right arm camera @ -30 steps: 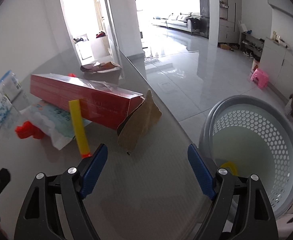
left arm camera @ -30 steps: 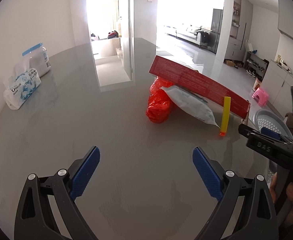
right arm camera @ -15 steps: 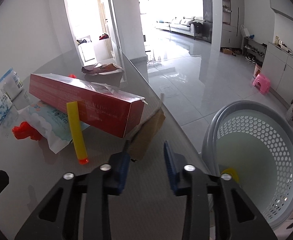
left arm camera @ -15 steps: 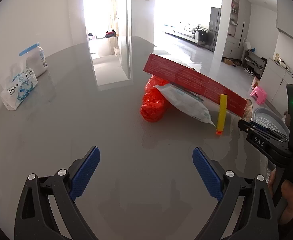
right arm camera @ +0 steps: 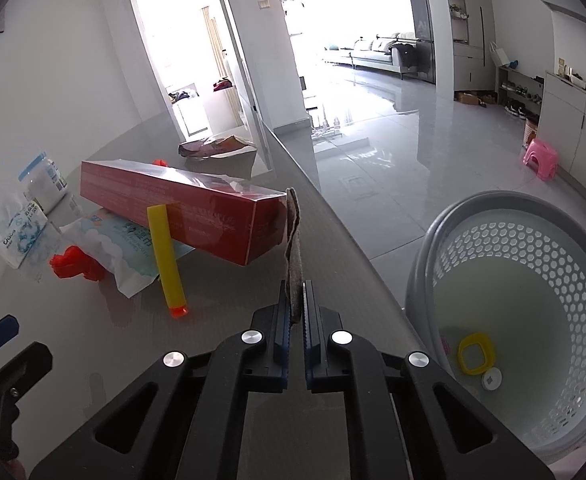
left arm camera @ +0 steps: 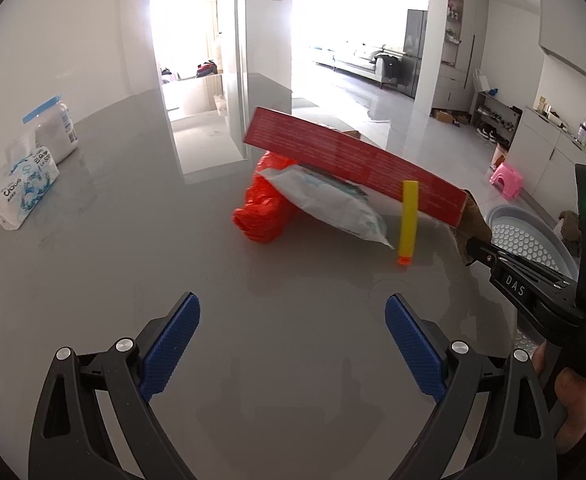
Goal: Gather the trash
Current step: 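Grasp the yellow foam stick with the left tool while the right tool holds the brown cardboard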
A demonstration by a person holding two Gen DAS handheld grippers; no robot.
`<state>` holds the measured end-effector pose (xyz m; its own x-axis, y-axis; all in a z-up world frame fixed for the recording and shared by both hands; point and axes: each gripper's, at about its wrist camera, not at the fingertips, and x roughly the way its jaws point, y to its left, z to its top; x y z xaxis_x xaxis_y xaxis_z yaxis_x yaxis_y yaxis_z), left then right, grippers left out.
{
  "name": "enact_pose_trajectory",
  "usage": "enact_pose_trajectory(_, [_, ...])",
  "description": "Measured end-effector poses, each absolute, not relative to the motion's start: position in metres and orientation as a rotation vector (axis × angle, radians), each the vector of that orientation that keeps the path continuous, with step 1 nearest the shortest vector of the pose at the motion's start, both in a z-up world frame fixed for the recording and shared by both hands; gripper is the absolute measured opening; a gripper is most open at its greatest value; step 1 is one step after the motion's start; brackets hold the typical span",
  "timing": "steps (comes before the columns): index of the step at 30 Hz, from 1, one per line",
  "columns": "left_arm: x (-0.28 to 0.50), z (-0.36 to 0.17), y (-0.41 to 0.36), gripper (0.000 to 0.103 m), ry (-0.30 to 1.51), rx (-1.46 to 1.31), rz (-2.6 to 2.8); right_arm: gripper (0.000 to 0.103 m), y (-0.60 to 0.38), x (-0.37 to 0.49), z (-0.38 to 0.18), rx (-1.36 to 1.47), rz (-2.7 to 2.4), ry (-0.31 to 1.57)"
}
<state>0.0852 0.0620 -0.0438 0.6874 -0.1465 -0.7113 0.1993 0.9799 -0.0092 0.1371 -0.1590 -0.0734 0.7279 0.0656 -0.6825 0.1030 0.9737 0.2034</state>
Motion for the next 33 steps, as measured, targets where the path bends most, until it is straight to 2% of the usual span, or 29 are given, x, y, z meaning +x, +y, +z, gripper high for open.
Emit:
enact_pose_trajectory(19, [0.098,-0.056,-0.003,0.092,0.807,0.029,-0.301,0.005,-0.191,0.094,-0.056,0.309,0.003,0.704])
enact_pose_trajectory(33, [0.125,-0.074,-0.034,0.091,0.889,-0.034,-0.164,0.005,-0.219,0.073,-0.052,0.372,0.013,0.655])
